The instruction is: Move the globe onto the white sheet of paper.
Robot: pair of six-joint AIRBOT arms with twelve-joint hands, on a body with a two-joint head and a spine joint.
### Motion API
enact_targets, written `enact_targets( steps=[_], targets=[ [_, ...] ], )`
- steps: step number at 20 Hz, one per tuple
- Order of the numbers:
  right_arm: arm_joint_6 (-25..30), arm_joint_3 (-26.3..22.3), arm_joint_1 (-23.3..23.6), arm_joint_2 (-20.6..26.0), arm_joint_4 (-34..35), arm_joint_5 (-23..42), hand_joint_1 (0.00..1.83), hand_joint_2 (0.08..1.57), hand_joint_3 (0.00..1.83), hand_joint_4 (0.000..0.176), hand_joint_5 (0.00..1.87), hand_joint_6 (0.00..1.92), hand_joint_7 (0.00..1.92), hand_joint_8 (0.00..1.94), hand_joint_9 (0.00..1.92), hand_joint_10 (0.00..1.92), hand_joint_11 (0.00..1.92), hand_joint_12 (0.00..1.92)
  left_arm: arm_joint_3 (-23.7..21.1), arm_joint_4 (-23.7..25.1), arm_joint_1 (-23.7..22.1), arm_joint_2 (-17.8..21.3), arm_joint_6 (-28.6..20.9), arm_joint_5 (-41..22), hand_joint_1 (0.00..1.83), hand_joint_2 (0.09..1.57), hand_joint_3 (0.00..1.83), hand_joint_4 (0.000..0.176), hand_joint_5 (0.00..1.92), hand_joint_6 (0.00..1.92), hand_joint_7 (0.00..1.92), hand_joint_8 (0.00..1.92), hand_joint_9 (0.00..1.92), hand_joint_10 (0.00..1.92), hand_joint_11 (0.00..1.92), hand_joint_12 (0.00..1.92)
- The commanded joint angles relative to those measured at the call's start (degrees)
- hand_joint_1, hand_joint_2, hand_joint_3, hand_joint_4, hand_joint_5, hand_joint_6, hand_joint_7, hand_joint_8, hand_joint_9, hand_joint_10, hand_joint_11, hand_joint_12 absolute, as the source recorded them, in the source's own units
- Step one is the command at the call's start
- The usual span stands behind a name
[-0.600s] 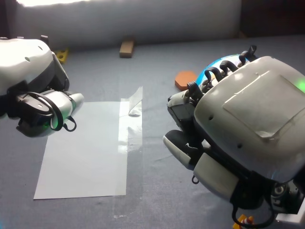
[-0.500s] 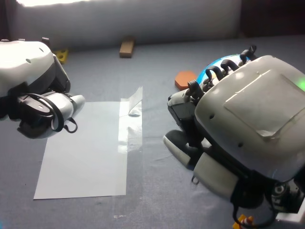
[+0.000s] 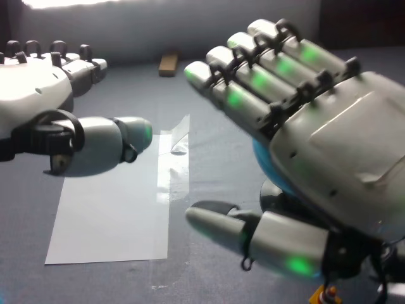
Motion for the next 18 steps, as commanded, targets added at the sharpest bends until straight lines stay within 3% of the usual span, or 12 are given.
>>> enact_targets(
  steps=[1,4,7,8,12,16,18],
  targets=[
    [2.03,0.09,0.02,1.36,-7.06,5.63,0.07,1.11,0.02,0.000,0.10,0.01,0.07,0.00,0.05,0.01,0.00,0.00,0.07,5.27,0.16,0.74,-0.21,2.17,0.00,1.17,0.01,0.048,0.03,0.00,0.00,0.00,0.00,0.00,0.00,0.03],
    [15.03,2.32,-5.75,7.02,-21.90,9.82,0.07,1.11,0.02,0.000,0.10,0.01,0.07,0.00,0.06,0.01,0.00,0.00,-0.21,6.72,2.08,2.05,-2.81,4.41,0.00,1.17,0.01,0.048,0.03,0.00,0.00,0.00,0.00,0.00,0.00,0.03],
    [27.05,6.56,-10.99,12.80,-29.41,12.36,0.07,1.11,0.02,0.000,0.10,0.01,0.07,0.00,0.06,0.01,0.00,0.00,-3.34,10.70,4.95,3.55,-7.55,3.99,0.00,1.17,0.01,0.048,0.03,0.00,0.00,0.00,0.00,0.00,0.00,0.03],
    [40.84,12.28,-18.37,17.80,-35.01,18.02,0.07,1.11,0.02,0.000,0.10,0.01,0.07,0.00,0.06,0.01,0.00,0.00,-8.43,14.53,9.36,4.05,-12.43,2.93,0.00,1.17,0.01,0.049,0.03,0.00,0.00,0.00,0.00,0.00,0.00,0.02],
    [50.43,18.73,-24.37,20.68,-36.58,20.29,0.07,1.11,0.01,0.000,0.10,0.01,0.07,0.00,0.05,0.00,0.00,0.00,-13.39,16.29,14.24,4.11,-19.05,-1.34,0.00,1.16,0.00,0.048,0.02,0.00,0.00,0.00,0.00,0.00,0.00,0.02],
    [54.17,24.66,-30.73,22.15,-36.97,18.35,0.07,1.11,0.01,0.000,0.11,0.01,0.08,0.00,0.06,0.00,0.00,0.00,-16.50,17.45,18.18,3.15,-19.84,-4.47,0.00,1.16,0.00,0.048,0.03,0.01,0.00,0.00,0.00,0.00,0.00,0.02],
    [66.22,30.68,-37.17,21.73,-42.73,21.49,0.07,1.11,0.01,0.000,0.11,0.01,0.07,0.00,0.06,0.00,0.00,0.00,-16.77,23.23,24.18,0.69,-25.54,-7.18,0.00,1.17,0.00,0.048,0.03,0.01,0.00,0.00,0.00,0.00,0.00,0.02]
  ],
)
